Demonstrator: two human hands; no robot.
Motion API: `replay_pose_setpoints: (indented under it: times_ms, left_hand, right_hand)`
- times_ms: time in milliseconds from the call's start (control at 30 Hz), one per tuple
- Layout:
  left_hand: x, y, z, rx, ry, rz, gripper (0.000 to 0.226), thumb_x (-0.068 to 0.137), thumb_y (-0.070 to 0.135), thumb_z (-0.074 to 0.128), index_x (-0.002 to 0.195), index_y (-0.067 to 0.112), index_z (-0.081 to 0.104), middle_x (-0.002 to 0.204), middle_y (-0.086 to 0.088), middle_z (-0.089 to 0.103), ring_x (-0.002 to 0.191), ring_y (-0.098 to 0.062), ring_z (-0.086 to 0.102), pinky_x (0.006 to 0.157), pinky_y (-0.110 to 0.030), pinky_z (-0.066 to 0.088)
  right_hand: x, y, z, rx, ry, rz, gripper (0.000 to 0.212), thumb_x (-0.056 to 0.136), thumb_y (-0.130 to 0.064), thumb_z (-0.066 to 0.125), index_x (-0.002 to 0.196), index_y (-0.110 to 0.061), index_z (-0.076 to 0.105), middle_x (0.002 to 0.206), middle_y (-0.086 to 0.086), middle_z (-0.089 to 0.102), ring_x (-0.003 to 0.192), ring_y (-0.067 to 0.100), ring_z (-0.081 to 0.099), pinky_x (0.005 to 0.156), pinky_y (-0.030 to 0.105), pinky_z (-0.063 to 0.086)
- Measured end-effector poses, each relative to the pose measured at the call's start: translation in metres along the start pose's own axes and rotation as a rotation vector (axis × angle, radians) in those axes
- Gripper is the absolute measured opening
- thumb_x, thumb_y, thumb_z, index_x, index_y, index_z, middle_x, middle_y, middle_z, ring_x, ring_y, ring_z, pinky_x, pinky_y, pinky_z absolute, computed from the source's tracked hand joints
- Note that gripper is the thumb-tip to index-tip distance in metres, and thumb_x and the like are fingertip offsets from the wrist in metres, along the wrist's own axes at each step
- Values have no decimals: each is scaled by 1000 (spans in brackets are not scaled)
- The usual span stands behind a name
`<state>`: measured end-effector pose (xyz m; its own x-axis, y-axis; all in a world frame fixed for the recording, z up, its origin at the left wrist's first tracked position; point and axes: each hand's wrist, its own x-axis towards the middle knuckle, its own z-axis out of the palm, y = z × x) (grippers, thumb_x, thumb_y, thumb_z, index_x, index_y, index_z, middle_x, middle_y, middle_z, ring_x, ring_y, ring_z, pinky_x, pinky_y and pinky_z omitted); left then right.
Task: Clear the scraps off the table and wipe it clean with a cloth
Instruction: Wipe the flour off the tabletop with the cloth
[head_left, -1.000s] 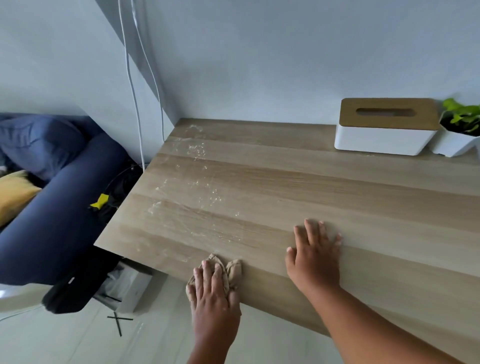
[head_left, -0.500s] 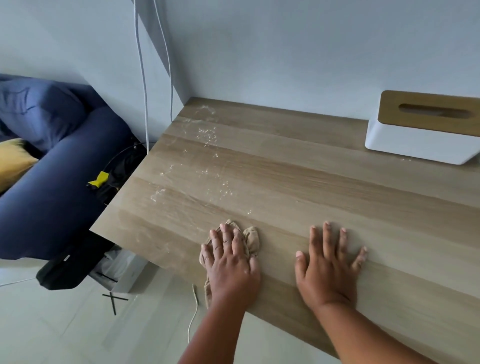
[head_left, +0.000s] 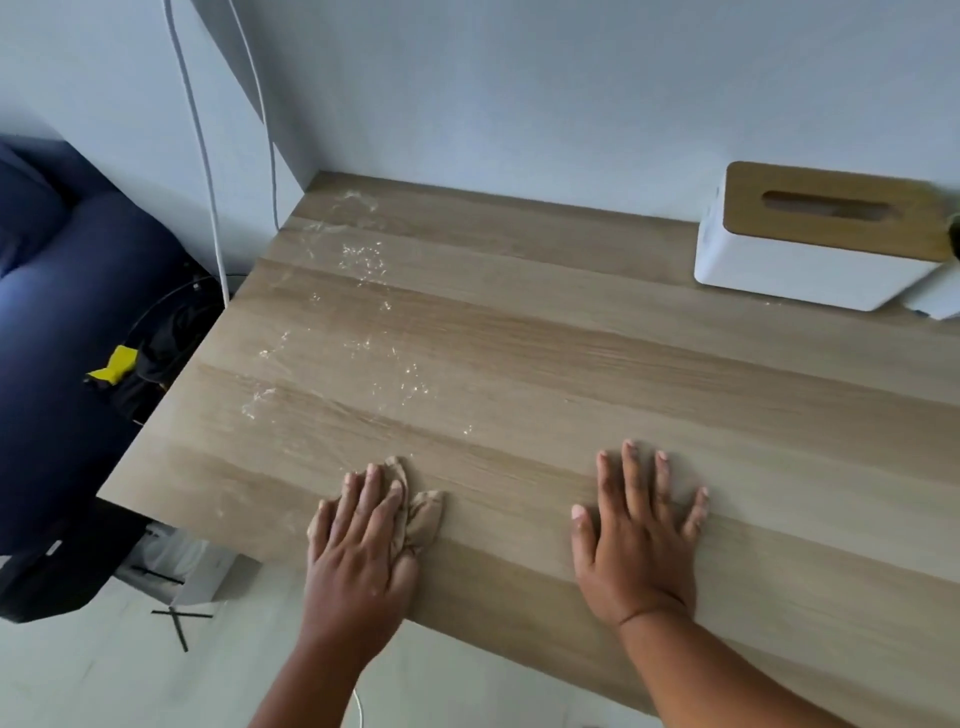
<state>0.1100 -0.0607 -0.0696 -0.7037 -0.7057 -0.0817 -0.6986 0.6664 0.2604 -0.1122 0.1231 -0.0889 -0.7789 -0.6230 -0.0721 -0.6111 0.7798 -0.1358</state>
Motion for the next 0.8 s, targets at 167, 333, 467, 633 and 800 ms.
replay_pose_setpoints:
  times_ms: [167, 333, 467, 633, 800]
  left_hand:
    - [70, 14, 0, -52, -35, -206, 80, 84, 49, 25, 161, 33, 18, 170, 8, -3, 156, -11, -13, 127, -44, -4]
    - [104, 50, 7, -15, -94, 96, 78, 85, 50, 26, 160, 30, 25, 170, 6, 4, 157, -14, -8, 127, -44, -3]
    - [76, 53, 13, -8, -120, 444, 71, 87, 43, 43, 156, 27, 39, 168, 5, 18, 158, -17, 6, 125, -51, 14]
    - [41, 5, 9, -20, -136, 588, 74, 82, 34, 56, 155, 29, 41, 168, 6, 23, 157, -18, 15, 123, -54, 22]
    - [79, -34, -9, -3, -49, 210, 78, 80, 43, 42, 156, 25, 39, 168, 5, 18, 157, -14, 9, 126, -49, 14]
  right_hand:
    - [1, 2, 8, -17, 22, 4, 70, 95, -55, 31, 157, -23, 37, 171, 1, 17, 157, 34, 14, 119, 73, 9]
    - [1, 3, 11, -19, 38, 7, 68, 95, -54, 35, 157, -25, 36, 171, -1, 17, 158, 32, 14, 120, 71, 8]
    - [0, 3, 9, -27, 33, 10, 68, 95, -53, 33, 157, -26, 36, 171, -1, 17, 158, 32, 12, 120, 71, 8]
    - [0, 1, 3, -42, -2, 15, 68, 96, -53, 31, 159, -27, 34, 172, -1, 15, 159, 31, 8, 120, 70, 9]
    - [0, -2, 0, -36, -26, 25, 67, 97, -53, 31, 160, -27, 31, 172, -1, 12, 159, 30, 5, 121, 69, 9]
